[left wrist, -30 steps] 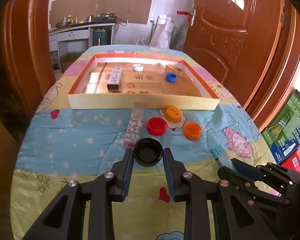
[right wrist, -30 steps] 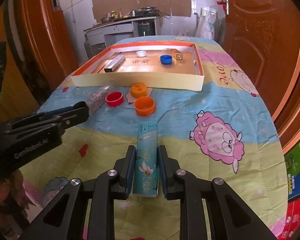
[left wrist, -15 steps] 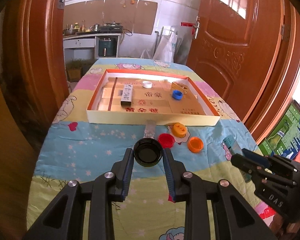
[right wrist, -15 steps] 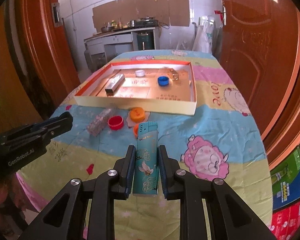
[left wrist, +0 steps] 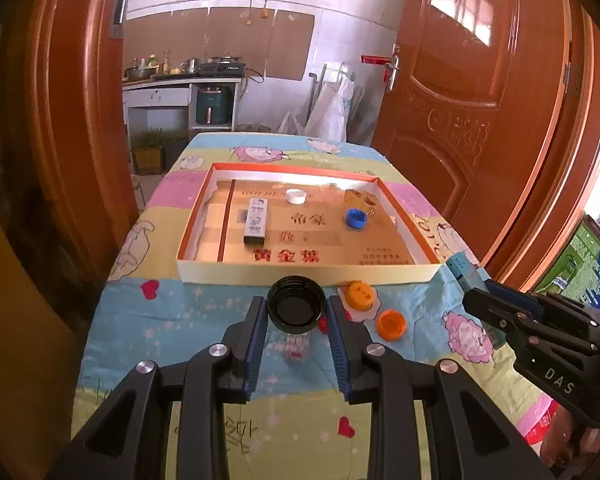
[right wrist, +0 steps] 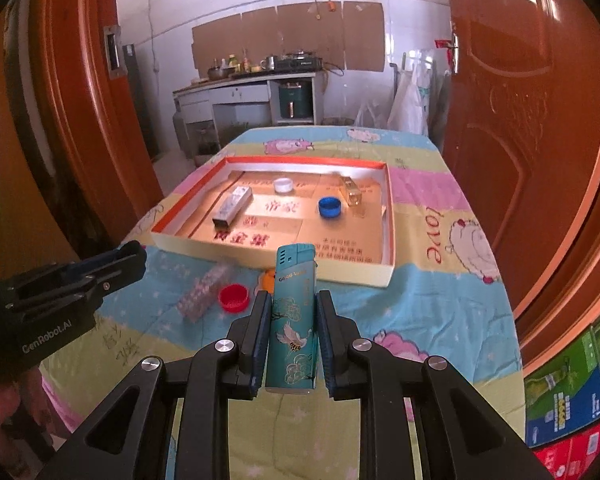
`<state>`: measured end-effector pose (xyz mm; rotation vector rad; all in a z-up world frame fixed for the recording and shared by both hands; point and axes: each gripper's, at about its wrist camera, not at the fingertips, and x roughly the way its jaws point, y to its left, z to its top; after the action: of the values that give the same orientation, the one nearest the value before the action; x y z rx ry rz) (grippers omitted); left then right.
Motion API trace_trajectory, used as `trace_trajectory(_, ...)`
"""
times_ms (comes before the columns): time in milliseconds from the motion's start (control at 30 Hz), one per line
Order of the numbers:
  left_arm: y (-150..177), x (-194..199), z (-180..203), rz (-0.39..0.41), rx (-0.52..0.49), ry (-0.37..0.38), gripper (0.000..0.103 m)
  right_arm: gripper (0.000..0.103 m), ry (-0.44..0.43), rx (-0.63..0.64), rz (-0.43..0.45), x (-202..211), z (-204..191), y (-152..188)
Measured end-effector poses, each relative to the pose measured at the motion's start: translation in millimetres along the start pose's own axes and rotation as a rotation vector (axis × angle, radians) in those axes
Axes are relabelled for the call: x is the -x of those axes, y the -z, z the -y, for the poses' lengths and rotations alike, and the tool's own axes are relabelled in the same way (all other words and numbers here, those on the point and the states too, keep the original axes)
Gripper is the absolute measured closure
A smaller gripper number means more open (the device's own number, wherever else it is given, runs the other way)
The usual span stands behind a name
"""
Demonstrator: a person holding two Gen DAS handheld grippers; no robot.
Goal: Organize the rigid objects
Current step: 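Carry the teal lighter and black cap over into the cardboard tray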
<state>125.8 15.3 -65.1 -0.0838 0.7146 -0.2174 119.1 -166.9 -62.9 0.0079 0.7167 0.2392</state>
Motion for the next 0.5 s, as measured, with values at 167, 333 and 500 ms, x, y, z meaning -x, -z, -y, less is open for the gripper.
trace_trajectory(167, -10, -3, 2, 0.008, -0.004, -0.002, 0.072, 0.080, 0.002, 0.000, 0.003, -6, 3, -9)
trace_trajectory(333, -18, -9, 2, 0.014, -0.002, -0.002, 0.072, 0.080, 0.002, -0.004, -0.003, -12, 7, -13)
trace_trajectory(500, -25, -15, 2, 0.008, -0.003, 0.001, 0.072, 0.080, 0.000, -0.005, -0.009, -19, 9, -18)
